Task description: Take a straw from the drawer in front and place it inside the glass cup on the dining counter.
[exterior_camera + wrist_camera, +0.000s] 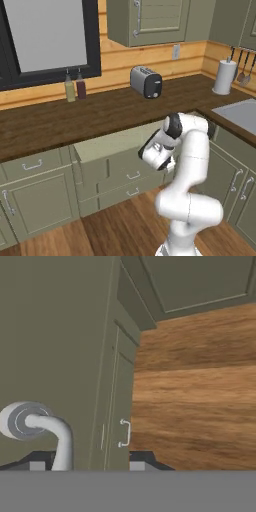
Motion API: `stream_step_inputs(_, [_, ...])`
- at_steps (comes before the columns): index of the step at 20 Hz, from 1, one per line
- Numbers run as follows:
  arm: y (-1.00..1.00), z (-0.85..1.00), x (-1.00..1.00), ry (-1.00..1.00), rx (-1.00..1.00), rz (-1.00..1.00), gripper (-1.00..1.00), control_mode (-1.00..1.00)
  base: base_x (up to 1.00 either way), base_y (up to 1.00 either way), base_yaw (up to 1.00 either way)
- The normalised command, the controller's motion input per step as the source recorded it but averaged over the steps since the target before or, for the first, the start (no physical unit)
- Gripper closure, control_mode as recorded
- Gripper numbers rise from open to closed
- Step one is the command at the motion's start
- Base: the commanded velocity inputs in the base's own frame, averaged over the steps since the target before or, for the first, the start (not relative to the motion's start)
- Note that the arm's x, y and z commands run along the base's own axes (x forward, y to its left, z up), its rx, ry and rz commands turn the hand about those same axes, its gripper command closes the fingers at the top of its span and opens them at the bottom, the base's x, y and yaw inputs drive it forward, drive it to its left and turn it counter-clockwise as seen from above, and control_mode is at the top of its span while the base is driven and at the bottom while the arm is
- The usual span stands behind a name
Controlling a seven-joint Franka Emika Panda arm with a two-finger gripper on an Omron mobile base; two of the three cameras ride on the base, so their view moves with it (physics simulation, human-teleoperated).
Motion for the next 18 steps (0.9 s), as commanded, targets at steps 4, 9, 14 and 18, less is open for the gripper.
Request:
stream_step_inputs(4, [-0.56,0.02,-1.0,0.0,0.11,0.02,1.0,-1.0,0.0,0.0,0.0])
stream_step_inputs(9, [-0.47,0.29,-1.0,0.0,0.22,0.02,1.0,-1.0,0.0,0.0,0.0])
stream_step_inputs(14, [-0.6,0.62,-1.0,0.0,0.32,0.02,1.0,-1.0,0.0,0.0,0.0])
stream_step_inputs(18, [-0.5,0.99,-0.24,0.01,0.33,0.02,1.0,-1.0,0.0,0.0,0.0])
